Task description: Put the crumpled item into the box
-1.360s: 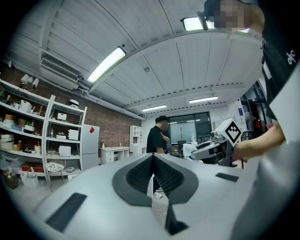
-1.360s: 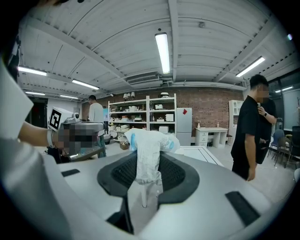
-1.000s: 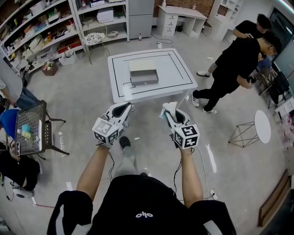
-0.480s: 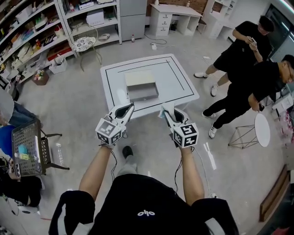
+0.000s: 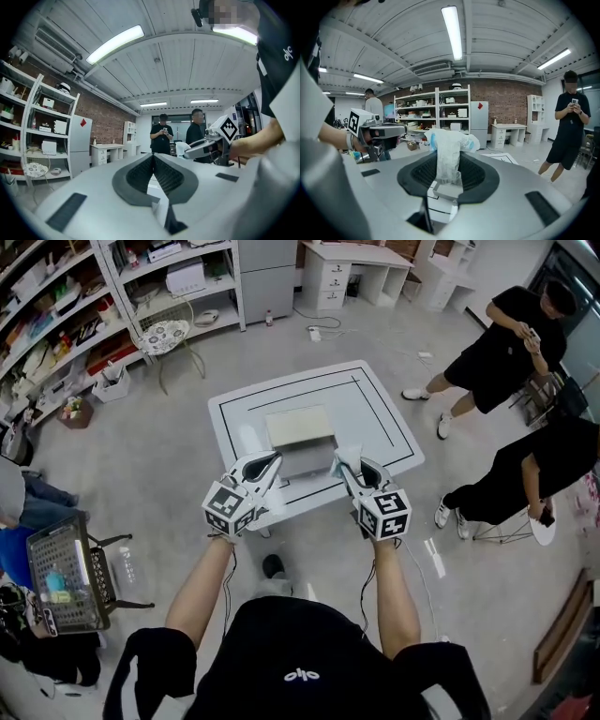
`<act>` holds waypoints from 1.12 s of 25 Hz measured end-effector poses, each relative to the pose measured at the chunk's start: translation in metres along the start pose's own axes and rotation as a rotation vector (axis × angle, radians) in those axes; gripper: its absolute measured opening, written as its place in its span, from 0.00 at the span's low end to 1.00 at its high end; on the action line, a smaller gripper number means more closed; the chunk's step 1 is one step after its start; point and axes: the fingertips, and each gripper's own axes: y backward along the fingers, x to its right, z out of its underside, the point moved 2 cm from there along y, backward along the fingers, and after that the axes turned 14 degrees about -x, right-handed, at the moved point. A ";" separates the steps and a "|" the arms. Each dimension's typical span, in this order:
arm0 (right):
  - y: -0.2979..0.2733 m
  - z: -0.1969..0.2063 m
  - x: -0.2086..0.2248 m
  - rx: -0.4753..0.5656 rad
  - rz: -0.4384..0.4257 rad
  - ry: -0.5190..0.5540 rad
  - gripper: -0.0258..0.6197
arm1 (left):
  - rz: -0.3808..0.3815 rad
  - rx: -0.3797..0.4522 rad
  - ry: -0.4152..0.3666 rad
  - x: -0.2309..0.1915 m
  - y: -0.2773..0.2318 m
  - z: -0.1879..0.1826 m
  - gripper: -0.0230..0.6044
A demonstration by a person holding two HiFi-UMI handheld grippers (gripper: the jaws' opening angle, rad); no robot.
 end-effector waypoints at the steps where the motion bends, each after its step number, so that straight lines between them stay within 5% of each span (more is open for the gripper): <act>1: -0.009 -0.005 0.001 -0.004 0.004 -0.002 0.24 | 0.003 -0.001 0.005 -0.011 -0.002 0.002 0.05; 10: -0.058 -0.024 0.004 -0.043 0.040 -0.027 0.24 | 0.035 -0.003 0.046 -0.073 -0.011 0.018 0.05; 28: -0.107 -0.037 0.030 -0.066 0.063 -0.046 0.24 | 0.039 -0.010 0.058 -0.114 -0.032 0.028 0.05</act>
